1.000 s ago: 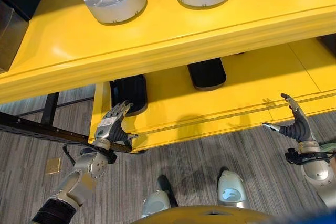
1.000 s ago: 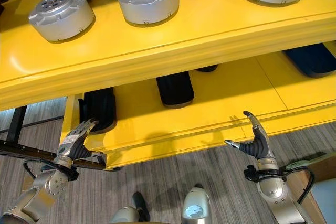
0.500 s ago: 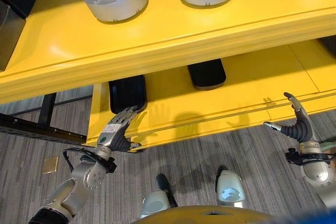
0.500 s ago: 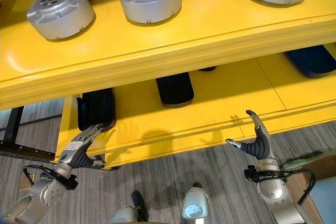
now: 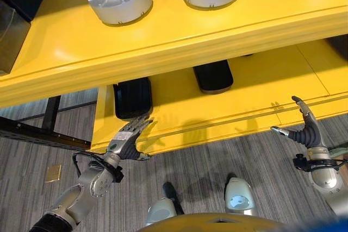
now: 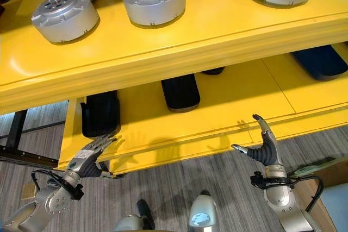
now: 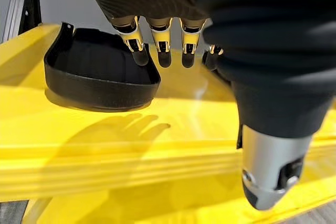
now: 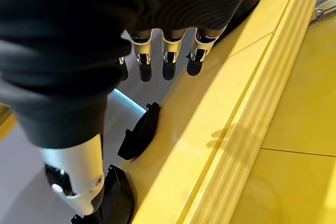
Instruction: Move parts from the plastic box to the shelf.
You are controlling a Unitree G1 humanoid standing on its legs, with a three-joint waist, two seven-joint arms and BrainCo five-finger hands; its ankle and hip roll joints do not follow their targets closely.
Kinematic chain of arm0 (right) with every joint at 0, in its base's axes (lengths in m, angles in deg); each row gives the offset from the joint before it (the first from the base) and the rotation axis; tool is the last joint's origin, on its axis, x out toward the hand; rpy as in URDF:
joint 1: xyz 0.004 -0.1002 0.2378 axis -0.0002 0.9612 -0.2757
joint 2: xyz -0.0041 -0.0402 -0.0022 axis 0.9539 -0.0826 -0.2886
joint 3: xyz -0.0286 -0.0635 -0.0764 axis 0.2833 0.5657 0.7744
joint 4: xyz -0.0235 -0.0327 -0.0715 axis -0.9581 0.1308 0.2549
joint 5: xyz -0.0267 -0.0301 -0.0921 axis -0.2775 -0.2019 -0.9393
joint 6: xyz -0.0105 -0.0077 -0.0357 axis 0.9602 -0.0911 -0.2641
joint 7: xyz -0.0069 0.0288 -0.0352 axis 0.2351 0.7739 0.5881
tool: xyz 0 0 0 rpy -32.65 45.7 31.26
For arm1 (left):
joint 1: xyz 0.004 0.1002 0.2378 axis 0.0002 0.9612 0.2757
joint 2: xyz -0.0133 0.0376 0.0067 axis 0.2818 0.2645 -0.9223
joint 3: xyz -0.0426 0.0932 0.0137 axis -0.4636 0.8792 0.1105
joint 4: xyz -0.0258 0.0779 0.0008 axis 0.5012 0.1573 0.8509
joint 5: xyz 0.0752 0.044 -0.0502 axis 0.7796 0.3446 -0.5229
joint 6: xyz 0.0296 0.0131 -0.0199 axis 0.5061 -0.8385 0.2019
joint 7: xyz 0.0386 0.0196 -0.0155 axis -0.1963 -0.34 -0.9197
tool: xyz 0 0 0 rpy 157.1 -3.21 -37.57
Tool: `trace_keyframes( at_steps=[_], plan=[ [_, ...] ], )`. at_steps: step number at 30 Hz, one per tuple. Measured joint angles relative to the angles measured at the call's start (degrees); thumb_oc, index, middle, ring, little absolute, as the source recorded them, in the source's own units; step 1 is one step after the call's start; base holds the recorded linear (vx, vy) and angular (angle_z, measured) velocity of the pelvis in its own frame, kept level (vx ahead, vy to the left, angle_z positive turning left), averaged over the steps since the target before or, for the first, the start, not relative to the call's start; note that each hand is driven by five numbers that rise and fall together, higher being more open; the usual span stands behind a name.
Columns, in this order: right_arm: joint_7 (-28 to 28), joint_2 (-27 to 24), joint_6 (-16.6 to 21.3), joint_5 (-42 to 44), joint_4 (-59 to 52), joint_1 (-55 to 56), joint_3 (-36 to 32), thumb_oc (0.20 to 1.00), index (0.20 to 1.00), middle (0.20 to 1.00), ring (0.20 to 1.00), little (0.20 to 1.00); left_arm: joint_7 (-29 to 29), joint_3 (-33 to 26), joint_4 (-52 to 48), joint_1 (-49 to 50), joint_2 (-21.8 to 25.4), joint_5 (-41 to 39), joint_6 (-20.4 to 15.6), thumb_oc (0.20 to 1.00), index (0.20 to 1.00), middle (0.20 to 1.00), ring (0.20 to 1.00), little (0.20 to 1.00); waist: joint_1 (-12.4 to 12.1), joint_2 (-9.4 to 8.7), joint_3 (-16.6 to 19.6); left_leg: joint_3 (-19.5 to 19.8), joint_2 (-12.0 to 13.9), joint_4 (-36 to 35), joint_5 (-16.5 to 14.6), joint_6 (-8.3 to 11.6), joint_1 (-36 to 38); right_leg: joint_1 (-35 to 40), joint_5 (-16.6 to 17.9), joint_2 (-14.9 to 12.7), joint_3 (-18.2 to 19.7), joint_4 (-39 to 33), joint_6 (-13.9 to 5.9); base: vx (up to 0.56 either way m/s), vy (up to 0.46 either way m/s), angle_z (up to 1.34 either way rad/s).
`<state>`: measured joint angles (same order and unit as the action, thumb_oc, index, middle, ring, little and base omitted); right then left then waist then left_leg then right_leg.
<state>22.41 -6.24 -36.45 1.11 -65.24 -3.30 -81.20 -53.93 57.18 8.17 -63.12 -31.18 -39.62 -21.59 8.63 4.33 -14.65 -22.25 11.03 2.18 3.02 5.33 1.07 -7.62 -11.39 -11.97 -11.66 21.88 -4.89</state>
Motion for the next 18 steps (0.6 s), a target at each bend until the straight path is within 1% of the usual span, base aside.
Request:
trace_keyframes(
  at_steps=[6, 10, 13, 18],
  plan=[
    [0.3, 0.0, 0.0, -0.1, 0.4, -0.8, 0.3, 1.000, 1.000, 1.000, 1.000, 1.000, -3.4, 1.6, 0.7, -2.4, 0.0, -0.1, -0.3, 1.000, 1.000, 1.000, 1.000, 1.000, 0.4, 0.34, 0.3, -0.7, 0.0, 0.0, 0.0, 0.01, 0.0, -0.4, 0.2, 0.0, 0.5, 0.0, -0.08, 0.01, 0.008, -0.03],
    [0.6, 0.0, 0.0, 0.0, 0.4, -0.8, 0.4, 1.000, 1.000, 1.000, 1.000, 1.000, -6.3, 3.0, 0.7, -2.9, 0.0, -0.1, 0.2, 1.000, 1.000, 1.000, 1.000, 1.000, 1.3, 0.40, 0.3, -0.7, 0.0, 0.0, 0.0, 0.01, 0.0, -0.5, 0.2, 0.0, 0.5, 0.0, -0.04, 0.01, 0.003, -0.01],
    [0.7, 0.0, 0.0, -0.1, 0.4, -0.8, 0.6, 1.000, 1.000, 1.000, 1.000, 1.000, -7.0, 4.1, 1.3, -3.1, 0.0, -0.1, 3.3, 1.000, 1.000, 1.000, 1.000, 1.000, 1.5, 0.40, 0.3, -0.8, 0.0, 0.0, 0.0, 0.01, 0.1, -0.5, 0.2, 0.1, 0.6, 0.0, -0.04, 0.04, -0.005, -0.01],
    [1.7, 0.0, -0.1, 0.0, 0.4, -1.0, 0.8, 1.000, 1.000, 1.000, 1.000, 1.000, -7.2, 5.3, 8.0, -4.6, -0.7, 0.2, 9.6, 1.000, 1.000, 1.000, 1.000, 1.000, 1.4, 0.38, 0.3, -0.8, 0.0, 0.0, 0.0, 0.01, 0.2, -0.4, 0.3, 0.1, 0.8, 0.0, -0.07, 0.01, -0.002, 0.00]
  ],
)
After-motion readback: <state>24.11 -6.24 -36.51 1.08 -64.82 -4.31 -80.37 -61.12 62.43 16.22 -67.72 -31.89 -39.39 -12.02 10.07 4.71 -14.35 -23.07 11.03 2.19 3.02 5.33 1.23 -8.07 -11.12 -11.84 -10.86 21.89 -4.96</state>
